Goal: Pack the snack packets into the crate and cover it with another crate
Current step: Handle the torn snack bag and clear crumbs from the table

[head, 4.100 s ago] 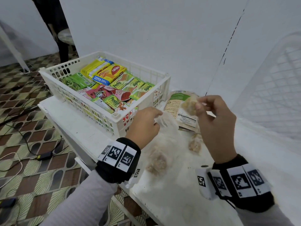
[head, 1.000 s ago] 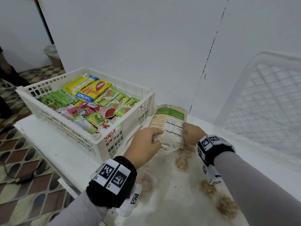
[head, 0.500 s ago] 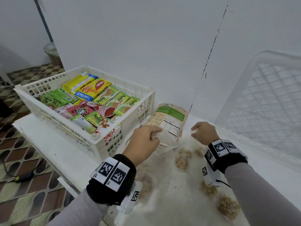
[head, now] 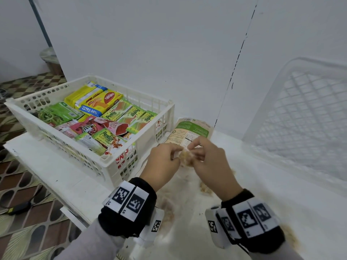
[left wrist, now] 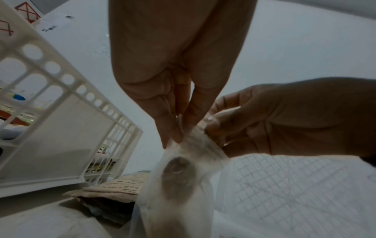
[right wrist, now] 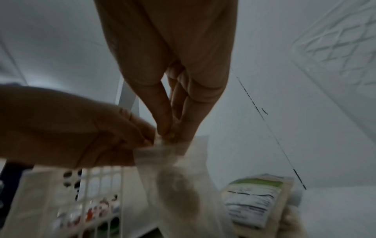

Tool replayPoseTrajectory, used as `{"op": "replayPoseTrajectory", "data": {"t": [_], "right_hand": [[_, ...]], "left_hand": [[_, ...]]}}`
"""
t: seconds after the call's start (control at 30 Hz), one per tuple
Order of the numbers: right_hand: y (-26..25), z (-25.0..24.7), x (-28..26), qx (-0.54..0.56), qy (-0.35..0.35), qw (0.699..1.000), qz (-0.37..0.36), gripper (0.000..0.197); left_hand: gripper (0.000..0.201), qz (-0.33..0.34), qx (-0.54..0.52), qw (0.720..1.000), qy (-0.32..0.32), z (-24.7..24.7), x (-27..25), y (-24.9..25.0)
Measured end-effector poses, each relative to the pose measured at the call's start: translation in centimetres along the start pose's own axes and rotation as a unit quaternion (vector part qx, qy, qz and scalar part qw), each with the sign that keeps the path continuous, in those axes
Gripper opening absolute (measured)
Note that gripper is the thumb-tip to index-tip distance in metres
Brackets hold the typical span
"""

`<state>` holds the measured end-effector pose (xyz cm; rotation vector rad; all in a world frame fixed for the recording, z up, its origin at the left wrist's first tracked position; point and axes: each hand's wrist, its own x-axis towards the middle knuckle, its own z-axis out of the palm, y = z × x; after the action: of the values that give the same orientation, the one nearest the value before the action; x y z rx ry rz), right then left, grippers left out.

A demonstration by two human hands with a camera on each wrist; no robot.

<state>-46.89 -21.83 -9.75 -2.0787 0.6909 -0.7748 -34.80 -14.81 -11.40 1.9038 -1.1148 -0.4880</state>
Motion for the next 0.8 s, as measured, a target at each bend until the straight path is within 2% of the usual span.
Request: {"op": "replayPoseTrajectory", "data": {"t": [0.1,0.17,0.2,0.27,0.3,0.33,0.37,0.43,0.5,0.57,0.6,0.67,0.7,0.73,0.8], "right_hand": [[0.6,0.9,-0.1,-0.061,-0.013,0.998,-0.001,0.015],[0.9,1.1,0.0,-0.151,-0.031,0.988,-0.031,0.012],[0.9,1.2,0.0,-0.22,-0.051,0.973,-0.05,0.015],[0.7,1.4,0.1,-0.371,-0.105,0.92,-0.069,0.023],[0.7,1.4,0.1,-0.412,-0.125,0.9,-0.068,0.026],[0.7,1.3,0.2,-0.421,-0.144,0.893,-0.066,0.028],[0.6,0.9,0.3,-0.396,-0.16,0.902,-0.065,0.029],[0.6,-0.1,0.5,-0.257,-0.154,0.953,-0.048,0.03],[0.8,-1.2,0.7,-0.067,-0.094,0.993,-0.002,0.026],[1.7,-2.3,0.9,0.071,-0.019,0.996,0.049,0.025],[2.6,-2.9,1.1,0.074,0.016,0.995,0.066,0.028],[5.0,-4.1,1.4,-0.053,0.042,0.992,0.102,0.028],[6.2,-4.7,1.4,-0.142,0.013,0.981,0.132,0.03],[7.4,-5.1,1.4,-0.216,-0.044,0.96,0.171,0.036],[9.4,-5.3,1.3,-0.323,-0.184,0.898,0.236,0.051]], "left_hand": [[0.034,0.025,-0.007,1.0,-0.012,0.2,-0.4,0.4],[0.038,0.032,-0.011,0.999,-0.005,0.3,-0.6,0.6],[0.039,0.031,-0.01,0.999,0.002,0.4,-0.6,0.6],[0.042,0.025,0.001,1.0,0.011,0.7,-0.6,0.7],[0.043,0.022,0.007,1.0,0.012,0.9,-0.6,0.8],[0.043,0.02,0.011,1.0,0.012,1.0,-0.7,0.8],[0.042,0.022,0.014,1.0,0.01,1.0,-0.7,0.8],[0.039,0.036,0.023,0.999,0.005,0.9,-0.7,0.8],[0.037,0.048,0.036,0.998,0.004,0.6,-0.5,0.8],[0.037,0.035,0.041,0.998,0.012,0.5,-0.2,0.6],[0.038,0.026,0.036,0.999,0.011,0.5,-0.1,0.6],[0.039,0.02,0.025,0.999,0.001,0.5,-0.1,0.4],[0.039,0.02,0.024,1.0,-0.003,0.6,-0.1,0.3],[0.039,0.02,0.024,0.999,-0.005,0.6,-0.2,0.2],[0.039,0.022,0.023,1.0,-0.001,0.7,-0.3,-0.1]]}}
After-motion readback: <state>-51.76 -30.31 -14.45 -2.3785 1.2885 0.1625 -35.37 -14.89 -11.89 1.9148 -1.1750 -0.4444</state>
